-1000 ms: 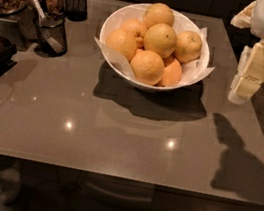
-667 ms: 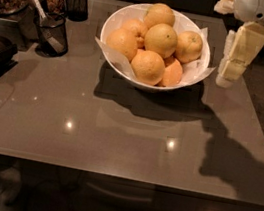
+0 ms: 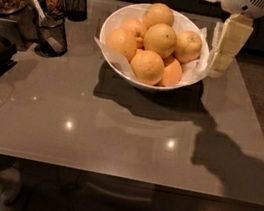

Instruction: Pick orange from white bowl

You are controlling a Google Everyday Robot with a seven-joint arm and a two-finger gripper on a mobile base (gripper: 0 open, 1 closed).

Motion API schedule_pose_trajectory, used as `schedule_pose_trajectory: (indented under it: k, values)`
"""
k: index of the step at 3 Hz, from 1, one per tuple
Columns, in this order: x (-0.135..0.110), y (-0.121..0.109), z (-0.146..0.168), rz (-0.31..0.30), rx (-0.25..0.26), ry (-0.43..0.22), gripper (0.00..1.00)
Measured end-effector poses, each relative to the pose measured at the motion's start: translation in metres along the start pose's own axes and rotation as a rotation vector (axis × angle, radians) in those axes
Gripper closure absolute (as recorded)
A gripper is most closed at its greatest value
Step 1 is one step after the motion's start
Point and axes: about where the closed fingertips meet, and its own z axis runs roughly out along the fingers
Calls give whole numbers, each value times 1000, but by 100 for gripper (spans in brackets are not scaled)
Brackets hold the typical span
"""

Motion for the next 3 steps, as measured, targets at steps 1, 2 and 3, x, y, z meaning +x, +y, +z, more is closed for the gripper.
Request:
schedule_pose_trajectory:
  k: [1,2,3]
  values:
    - [-24,-21,7,-104,17,24,0]
    - [-56,-42,16,-233,46,55,0]
    - [-59,-45,17,-235,63,51,0]
